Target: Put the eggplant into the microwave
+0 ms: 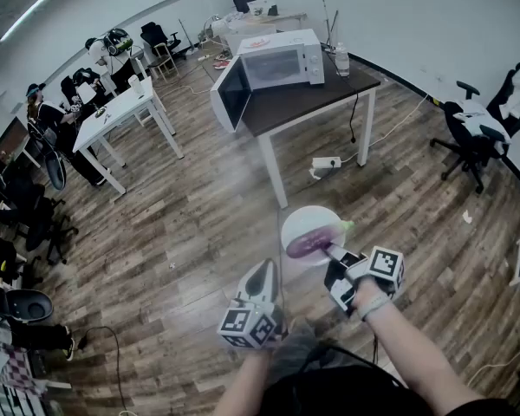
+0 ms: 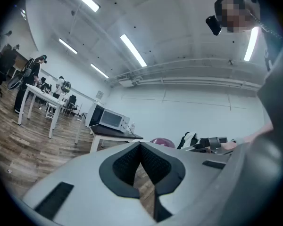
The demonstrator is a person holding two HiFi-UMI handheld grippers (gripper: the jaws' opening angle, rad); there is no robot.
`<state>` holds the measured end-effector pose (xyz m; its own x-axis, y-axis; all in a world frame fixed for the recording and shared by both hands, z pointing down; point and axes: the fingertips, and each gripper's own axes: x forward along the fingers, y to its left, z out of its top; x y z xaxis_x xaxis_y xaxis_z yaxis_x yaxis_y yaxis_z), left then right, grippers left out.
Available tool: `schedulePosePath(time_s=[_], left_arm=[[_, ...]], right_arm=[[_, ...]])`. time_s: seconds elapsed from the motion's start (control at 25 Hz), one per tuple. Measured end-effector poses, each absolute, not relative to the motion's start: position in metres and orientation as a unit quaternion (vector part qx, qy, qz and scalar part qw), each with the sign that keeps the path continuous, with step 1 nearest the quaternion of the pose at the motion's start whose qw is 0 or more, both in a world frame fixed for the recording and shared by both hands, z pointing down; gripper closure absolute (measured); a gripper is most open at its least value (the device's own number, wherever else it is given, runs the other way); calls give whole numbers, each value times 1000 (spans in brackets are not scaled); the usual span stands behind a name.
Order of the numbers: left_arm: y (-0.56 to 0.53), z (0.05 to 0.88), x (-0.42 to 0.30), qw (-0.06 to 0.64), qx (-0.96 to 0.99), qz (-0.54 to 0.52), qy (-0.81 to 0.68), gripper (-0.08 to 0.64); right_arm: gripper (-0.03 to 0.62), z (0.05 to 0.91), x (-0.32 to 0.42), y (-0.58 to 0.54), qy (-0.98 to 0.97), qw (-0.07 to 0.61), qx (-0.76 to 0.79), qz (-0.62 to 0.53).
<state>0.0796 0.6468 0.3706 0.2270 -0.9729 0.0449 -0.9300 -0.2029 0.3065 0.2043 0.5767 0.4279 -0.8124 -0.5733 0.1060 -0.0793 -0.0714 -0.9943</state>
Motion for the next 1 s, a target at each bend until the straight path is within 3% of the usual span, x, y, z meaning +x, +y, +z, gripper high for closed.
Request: schedulePosePath(time_s=[1.0], left_arm=[[484, 385, 68, 144, 796, -59, -585, 560]], right_arm=[[571, 436, 153, 418, 642, 182, -262, -697]])
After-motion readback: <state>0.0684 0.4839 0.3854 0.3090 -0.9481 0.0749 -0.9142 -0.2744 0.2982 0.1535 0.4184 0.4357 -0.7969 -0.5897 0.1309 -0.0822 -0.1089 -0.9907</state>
